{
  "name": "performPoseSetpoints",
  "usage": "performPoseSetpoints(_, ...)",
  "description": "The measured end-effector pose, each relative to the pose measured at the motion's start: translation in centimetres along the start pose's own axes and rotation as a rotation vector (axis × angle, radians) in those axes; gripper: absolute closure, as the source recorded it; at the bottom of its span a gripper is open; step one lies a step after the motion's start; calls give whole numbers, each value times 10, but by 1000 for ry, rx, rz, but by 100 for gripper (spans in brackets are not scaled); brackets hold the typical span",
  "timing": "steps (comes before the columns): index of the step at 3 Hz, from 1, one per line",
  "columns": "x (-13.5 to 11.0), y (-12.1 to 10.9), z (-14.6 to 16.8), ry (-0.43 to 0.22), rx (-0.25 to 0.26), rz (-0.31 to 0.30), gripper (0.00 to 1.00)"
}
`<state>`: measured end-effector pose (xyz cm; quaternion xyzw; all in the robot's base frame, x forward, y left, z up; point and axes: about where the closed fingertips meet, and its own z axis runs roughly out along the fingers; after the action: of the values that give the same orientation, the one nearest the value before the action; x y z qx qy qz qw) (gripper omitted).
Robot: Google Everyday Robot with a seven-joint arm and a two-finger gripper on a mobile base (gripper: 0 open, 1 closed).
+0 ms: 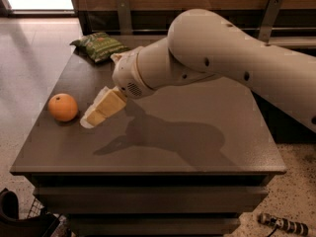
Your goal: Move orange near green jalapeno chip bag
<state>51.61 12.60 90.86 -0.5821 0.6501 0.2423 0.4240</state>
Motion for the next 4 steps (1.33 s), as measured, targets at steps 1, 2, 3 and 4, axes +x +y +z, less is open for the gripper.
performPoseSetpoints(1, -10, 19, 60, -113, -69, 12, 0)
performPoseSetpoints(2, -14, 28, 85, -164, -102, 19, 0)
performPoseSetpoints(3, -15, 36, 111, -196, -132, 26, 0)
performPoseSetpoints(4, -15, 40, 126, -224, -153, 32, 12)
